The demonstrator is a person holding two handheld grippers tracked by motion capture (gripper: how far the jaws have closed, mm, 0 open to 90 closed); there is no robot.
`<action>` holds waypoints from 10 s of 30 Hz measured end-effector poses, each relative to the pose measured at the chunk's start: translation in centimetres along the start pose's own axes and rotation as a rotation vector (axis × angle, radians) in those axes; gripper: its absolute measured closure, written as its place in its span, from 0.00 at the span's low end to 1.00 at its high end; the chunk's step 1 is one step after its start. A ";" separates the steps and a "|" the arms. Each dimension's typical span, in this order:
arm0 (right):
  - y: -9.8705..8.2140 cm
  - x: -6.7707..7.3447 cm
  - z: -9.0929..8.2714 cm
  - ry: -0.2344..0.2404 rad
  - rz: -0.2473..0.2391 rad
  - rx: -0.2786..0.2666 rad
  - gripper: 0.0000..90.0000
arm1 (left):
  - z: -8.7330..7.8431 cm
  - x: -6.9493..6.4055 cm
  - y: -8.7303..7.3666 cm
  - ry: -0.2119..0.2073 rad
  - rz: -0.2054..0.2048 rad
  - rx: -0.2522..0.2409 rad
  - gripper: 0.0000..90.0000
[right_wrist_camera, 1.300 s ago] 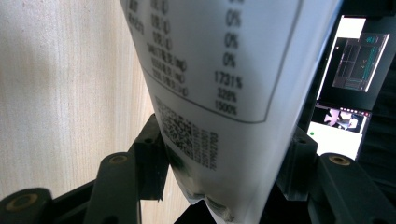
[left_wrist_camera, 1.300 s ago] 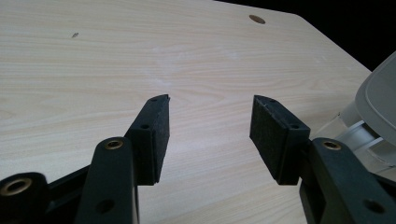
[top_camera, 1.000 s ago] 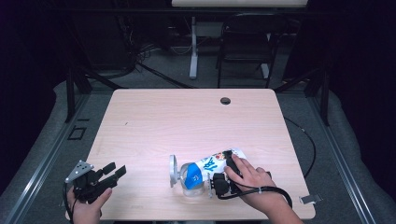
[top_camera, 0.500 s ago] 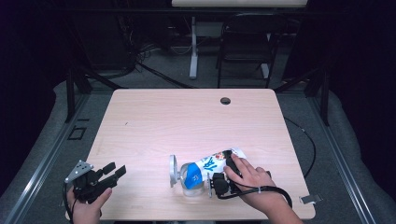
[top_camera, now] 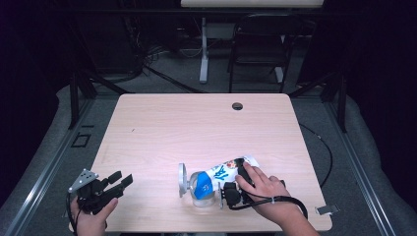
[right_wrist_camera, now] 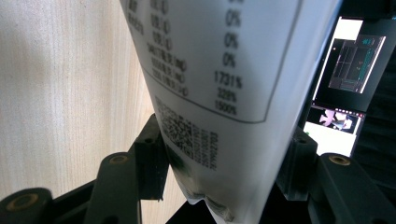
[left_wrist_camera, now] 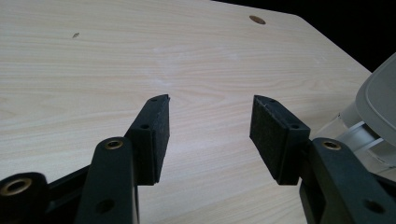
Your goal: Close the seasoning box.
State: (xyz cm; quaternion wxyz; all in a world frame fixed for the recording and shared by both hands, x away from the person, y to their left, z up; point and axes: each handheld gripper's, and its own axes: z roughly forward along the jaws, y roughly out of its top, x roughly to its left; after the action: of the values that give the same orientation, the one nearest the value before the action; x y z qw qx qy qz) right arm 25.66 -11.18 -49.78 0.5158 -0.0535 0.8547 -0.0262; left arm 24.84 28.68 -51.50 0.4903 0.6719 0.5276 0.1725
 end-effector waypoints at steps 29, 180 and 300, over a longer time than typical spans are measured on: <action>0.1 -0.1 -0.1 -0.007 -0.030 0.008 0.51 | -0.1 0.2 0.0 0.002 -0.005 0.001 0.53; 0.6 -0.7 -0.4 -0.029 -0.141 0.028 0.52 | -0.1 0.4 -0.1 0.004 -0.010 0.005 0.53; 1.0 -1.4 -0.8 -0.046 -0.248 0.071 0.57 | -0.1 0.4 -0.1 0.005 -0.017 0.001 0.53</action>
State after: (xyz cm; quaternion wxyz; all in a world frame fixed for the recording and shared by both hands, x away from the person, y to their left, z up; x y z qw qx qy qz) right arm 25.53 -9.99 -48.32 0.5295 -0.1413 0.8280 -0.1187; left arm 24.91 29.10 -51.65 0.4899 0.6673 0.5347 0.1697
